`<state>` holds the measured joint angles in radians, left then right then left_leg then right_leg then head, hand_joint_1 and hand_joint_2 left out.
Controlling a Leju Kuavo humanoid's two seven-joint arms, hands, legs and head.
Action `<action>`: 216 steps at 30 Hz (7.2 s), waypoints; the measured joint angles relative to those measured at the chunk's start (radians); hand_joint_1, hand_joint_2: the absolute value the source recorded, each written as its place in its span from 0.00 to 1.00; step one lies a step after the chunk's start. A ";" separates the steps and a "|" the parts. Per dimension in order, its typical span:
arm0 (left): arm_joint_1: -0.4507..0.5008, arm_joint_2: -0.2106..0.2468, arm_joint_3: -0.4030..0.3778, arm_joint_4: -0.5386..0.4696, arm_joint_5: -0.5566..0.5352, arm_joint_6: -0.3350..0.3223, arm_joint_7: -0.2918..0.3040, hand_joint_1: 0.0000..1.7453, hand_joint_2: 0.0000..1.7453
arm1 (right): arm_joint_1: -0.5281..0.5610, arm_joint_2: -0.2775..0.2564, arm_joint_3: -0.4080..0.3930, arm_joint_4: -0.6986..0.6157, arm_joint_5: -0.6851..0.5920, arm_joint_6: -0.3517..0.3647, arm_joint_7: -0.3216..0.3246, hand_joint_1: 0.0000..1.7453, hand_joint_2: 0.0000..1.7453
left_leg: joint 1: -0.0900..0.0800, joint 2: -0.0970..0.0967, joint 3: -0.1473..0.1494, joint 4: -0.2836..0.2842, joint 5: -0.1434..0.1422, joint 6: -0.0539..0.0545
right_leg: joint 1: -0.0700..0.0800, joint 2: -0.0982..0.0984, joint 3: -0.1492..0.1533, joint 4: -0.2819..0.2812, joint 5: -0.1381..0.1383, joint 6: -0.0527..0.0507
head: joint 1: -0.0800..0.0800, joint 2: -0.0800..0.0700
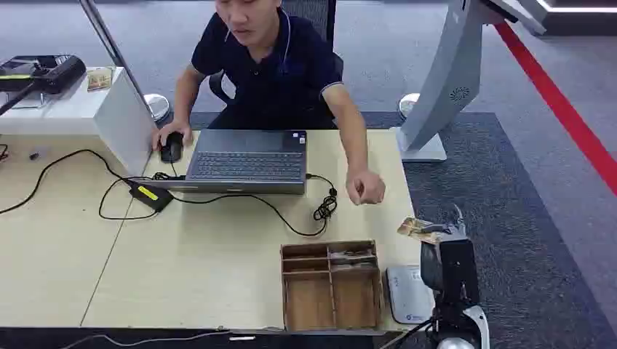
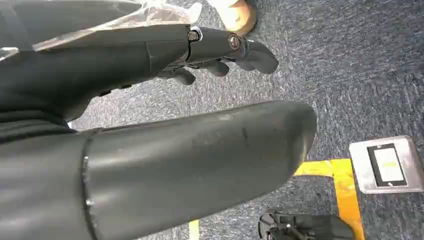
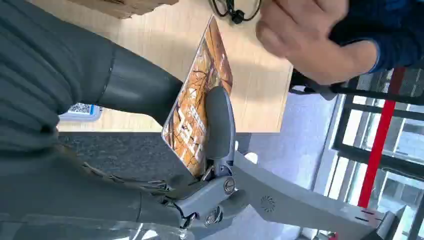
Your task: Pass the card to the sensor for recognition and then transmit it.
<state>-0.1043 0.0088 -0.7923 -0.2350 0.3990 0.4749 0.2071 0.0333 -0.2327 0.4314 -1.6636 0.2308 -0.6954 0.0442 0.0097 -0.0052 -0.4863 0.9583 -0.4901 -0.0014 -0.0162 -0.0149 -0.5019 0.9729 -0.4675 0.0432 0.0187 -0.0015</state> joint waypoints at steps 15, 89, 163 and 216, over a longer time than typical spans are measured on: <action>0.000 0.000 0.000 0.000 0.008 0.004 0.000 0.00 0.00 | 0.016 0.010 -0.018 0.001 0.095 0.000 0.024 1.00 1.00 | 0.000 0.000 0.000 0.000 0.000 0.000 | 0.000 0.000 0.000 0.000 0.000 0.000 | 0.000 0.000; -0.003 0.001 -0.026 0.000 0.035 0.016 0.021 0.00 0.00 | 0.040 -0.009 0.119 0.279 0.446 0.000 0.279 1.00 1.00 | 0.000 0.000 0.000 0.000 0.000 0.000 | 0.000 0.000 0.000 0.000 0.000 0.000 | 0.000 0.000; -0.006 0.006 -0.084 0.000 0.017 -0.002 0.000 0.00 0.00 | -0.153 0.110 0.059 0.055 0.535 0.000 0.132 1.00 1.00 | 0.000 0.000 0.001 0.000 0.000 0.000 | 0.000 0.001 0.001 0.001 0.000 0.000 | 0.000 0.000; -0.007 0.008 -0.100 0.000 0.044 -0.002 0.000 0.00 0.00 | -0.102 0.040 0.147 0.009 0.491 -0.002 0.199 0.00 1.00 | 0.000 0.001 0.001 0.000 0.000 0.000 | 0.000 0.001 0.001 0.001 0.000 0.000 | 0.000 0.000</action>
<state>-0.1109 0.0172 -0.8927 -0.2350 0.4433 0.4734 0.2068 -0.0683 -0.1923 0.5783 -1.6549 0.7214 -0.6970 0.2434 0.0097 -0.0045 -0.4849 0.9583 -0.4899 -0.0016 -0.0162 -0.0143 -0.5013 0.9743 -0.4673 0.0429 0.0183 -0.0015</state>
